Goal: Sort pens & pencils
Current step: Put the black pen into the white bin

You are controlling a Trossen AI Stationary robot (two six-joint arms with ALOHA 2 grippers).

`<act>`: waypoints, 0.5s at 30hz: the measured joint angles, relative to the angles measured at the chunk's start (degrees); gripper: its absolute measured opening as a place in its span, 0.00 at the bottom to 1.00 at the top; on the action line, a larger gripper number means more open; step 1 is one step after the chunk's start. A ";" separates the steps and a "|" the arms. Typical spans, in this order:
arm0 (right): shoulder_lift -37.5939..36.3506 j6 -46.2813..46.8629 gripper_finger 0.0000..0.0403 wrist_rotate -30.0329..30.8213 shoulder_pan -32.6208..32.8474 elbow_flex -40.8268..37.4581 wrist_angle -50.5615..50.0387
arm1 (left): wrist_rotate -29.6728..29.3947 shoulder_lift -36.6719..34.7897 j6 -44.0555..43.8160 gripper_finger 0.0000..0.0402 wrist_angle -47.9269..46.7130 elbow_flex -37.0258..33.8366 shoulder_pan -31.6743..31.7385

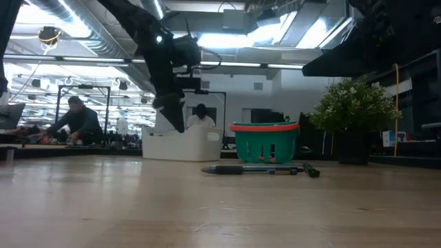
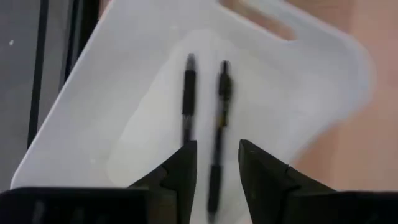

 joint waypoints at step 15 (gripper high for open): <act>0.00 0.16 0.16 -0.02 -0.02 0.00 -1.01 | 1.01 -5.46 -6.58 0.28 -4.11 0.22 -14.97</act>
